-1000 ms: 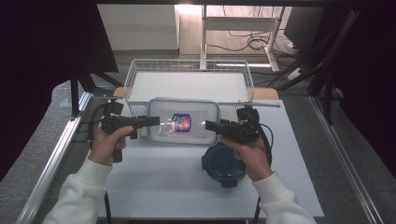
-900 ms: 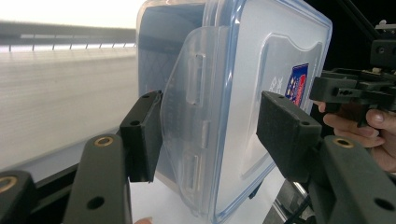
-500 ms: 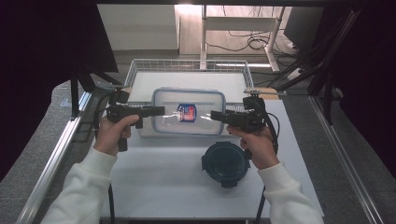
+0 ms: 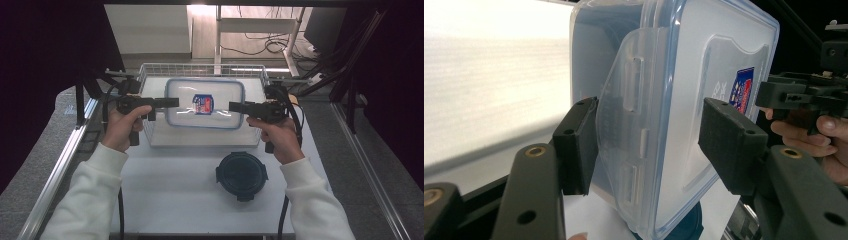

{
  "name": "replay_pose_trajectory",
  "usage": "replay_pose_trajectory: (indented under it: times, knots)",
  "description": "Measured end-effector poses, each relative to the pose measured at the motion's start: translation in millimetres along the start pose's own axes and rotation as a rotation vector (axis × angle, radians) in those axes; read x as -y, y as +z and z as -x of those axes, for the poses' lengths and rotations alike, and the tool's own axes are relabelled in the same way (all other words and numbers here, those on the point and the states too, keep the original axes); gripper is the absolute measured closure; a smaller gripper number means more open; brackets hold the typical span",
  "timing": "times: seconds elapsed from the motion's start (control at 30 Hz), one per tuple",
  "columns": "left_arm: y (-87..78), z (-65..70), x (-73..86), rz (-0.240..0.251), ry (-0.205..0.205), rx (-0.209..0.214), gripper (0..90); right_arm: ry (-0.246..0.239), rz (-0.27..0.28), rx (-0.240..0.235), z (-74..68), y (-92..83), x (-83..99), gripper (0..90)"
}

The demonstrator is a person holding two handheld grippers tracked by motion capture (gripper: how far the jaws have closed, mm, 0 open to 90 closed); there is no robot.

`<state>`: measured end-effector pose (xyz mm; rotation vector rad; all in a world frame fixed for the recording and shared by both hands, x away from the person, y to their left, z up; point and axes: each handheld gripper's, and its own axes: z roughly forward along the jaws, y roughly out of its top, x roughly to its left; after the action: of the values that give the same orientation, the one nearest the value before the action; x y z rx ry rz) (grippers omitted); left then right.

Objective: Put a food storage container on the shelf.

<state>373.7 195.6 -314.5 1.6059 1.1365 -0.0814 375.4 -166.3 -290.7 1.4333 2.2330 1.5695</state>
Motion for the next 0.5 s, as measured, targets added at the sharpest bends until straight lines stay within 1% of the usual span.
replay_pose_trajectory:
  times: [0.13, 0.2, 0.23, 0.27, 0.3, 0.33, 0.37, 0.5]
  knots:
    - [3.5, -2.1, -10.1, 0.001, -0.001, -0.012, 42.5, 0.004, -0.007, -0.007, 6.1, 3.8, -11.0, 45.0]
    - [4.7, -3.4, -14.4, 0.008, -0.006, -0.021, 42.6, 0.013, -0.008, -0.017, 10.4, 7.9, -16.5, 45.0]
    - [5.5, -5.1, -16.6, 0.006, -0.01, -0.017, 42.6, 0.011, -0.015, -0.017, 12.1, 10.0, -19.8, 45.0]
    - [5.9, -7.0, -18.9, 0.009, -0.015, -0.009, 42.6, -0.001, -0.018, -0.012, 11.7, 11.3, -28.4, 45.0]
    - [5.8, -9.0, -21.1, 0.015, -0.015, -0.003, 42.6, -0.001, -0.018, -0.012, 11.7, 11.3, -28.4, 45.0]
    - [5.6, -10.4, -23.7, 0.021, -0.021, 0.001, 42.6, -0.012, -0.017, -0.006, 10.4, 11.6, -32.7, 45.0]
    - [5.6, -11.5, -25.5, 0.022, -0.018, 0.003, 42.6, -0.016, -0.019, -0.002, 9.2, 12.5, -37.4, 45.0]
    - [8.0, -16.8, -35.0, 0.017, -0.03, 0.005, 42.6, -0.012, -0.032, 0.003, 10.7, 17.6, -48.7, 45.0]
